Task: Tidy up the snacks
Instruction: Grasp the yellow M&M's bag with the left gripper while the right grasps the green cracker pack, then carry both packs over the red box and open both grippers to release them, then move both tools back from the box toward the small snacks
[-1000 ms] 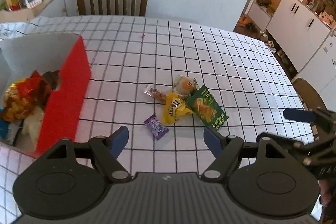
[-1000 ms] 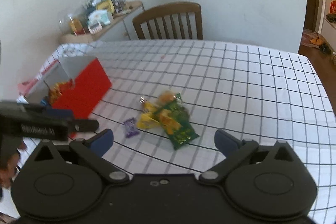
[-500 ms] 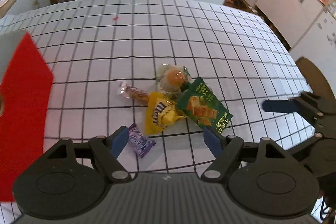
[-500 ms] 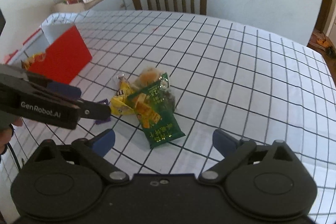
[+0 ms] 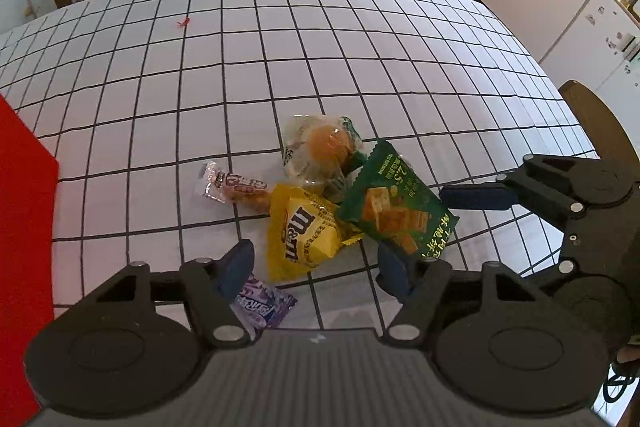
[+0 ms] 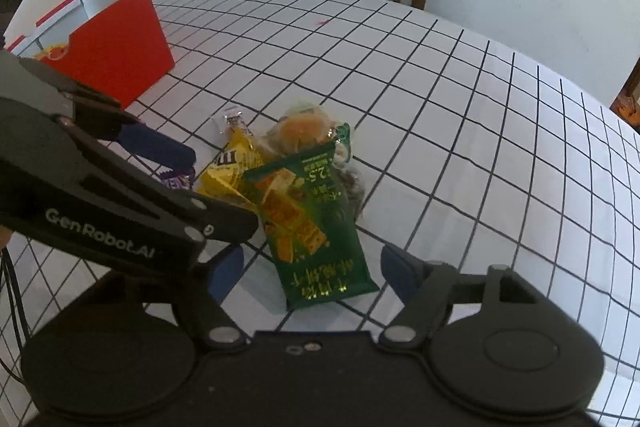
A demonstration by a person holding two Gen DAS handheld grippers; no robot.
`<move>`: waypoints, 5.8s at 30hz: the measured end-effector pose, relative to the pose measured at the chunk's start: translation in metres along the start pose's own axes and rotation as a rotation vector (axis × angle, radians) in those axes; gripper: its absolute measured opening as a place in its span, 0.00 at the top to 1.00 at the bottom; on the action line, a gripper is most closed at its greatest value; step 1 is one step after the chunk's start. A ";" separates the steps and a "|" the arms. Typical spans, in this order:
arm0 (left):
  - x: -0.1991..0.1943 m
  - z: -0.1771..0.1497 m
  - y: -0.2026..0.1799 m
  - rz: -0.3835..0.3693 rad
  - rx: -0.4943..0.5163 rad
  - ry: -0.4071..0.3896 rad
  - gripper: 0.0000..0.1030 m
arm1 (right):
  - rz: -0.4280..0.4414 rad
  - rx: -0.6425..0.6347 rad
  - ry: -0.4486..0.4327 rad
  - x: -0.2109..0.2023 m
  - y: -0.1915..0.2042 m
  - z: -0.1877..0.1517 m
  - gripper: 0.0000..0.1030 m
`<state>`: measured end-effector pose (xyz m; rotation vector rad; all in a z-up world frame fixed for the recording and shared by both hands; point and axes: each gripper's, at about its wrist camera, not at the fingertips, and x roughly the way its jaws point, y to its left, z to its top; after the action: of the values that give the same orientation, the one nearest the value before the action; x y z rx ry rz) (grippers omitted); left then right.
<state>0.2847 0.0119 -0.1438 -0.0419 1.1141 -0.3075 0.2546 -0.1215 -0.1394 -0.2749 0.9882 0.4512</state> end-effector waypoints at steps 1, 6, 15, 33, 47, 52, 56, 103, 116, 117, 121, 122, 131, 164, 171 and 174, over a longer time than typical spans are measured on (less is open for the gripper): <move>0.000 0.000 0.000 -0.006 0.002 0.000 0.37 | -0.001 -0.001 0.001 0.001 0.000 0.000 0.32; 0.004 0.002 0.001 -0.017 0.015 0.005 0.47 | -0.006 0.005 0.003 0.005 -0.003 0.001 0.45; -0.001 0.001 0.007 -0.017 -0.024 -0.010 0.71 | 0.002 0.058 -0.011 -0.003 -0.007 -0.006 0.57; -0.058 -0.035 0.000 -0.028 -0.083 -0.100 0.77 | 0.020 0.196 -0.071 -0.058 0.005 -0.030 0.58; -0.138 -0.066 0.004 0.003 -0.116 -0.192 0.77 | 0.041 0.181 -0.153 -0.115 0.042 -0.027 0.58; -0.164 -0.076 0.014 0.026 -0.143 -0.214 0.77 | 0.066 0.171 -0.187 -0.129 0.059 -0.015 0.58; -0.187 -0.083 0.026 0.044 -0.182 -0.238 0.77 | 0.083 0.145 -0.202 -0.135 0.077 -0.002 0.58; -0.202 -0.074 0.290 0.290 -0.346 -0.170 0.77 | 0.030 -0.031 -0.075 0.005 0.275 0.136 0.58; -0.161 -0.070 0.307 0.261 -0.351 -0.047 0.77 | 0.015 -0.049 -0.014 0.032 0.290 0.140 0.59; -0.159 -0.071 0.306 0.259 -0.350 -0.043 0.77 | 0.017 -0.048 -0.013 0.032 0.291 0.140 0.59; -0.155 -0.071 0.306 0.266 -0.337 -0.034 0.77 | 0.018 -0.042 -0.012 0.033 0.291 0.139 0.57; -0.155 -0.072 0.306 0.269 -0.338 -0.034 0.77 | 0.022 -0.038 -0.012 0.032 0.291 0.139 0.57; -0.169 -0.076 0.295 0.275 -0.327 -0.070 0.73 | 0.048 -0.016 -0.040 0.017 0.284 0.136 0.49; -0.249 -0.101 0.134 0.261 -0.284 -0.332 0.42 | 0.173 0.065 -0.242 -0.106 0.193 0.082 0.28; -0.235 -0.097 0.089 0.226 -0.248 -0.335 0.39 | 0.171 0.082 -0.264 -0.129 0.155 0.058 0.20; -0.226 -0.094 0.071 0.213 -0.233 -0.330 0.39 | 0.156 0.084 -0.274 -0.136 0.139 0.047 0.17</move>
<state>0.1255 0.1506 -0.0008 -0.1735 0.8130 0.0222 0.1580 -0.0134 -0.0018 -0.0574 0.7603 0.5710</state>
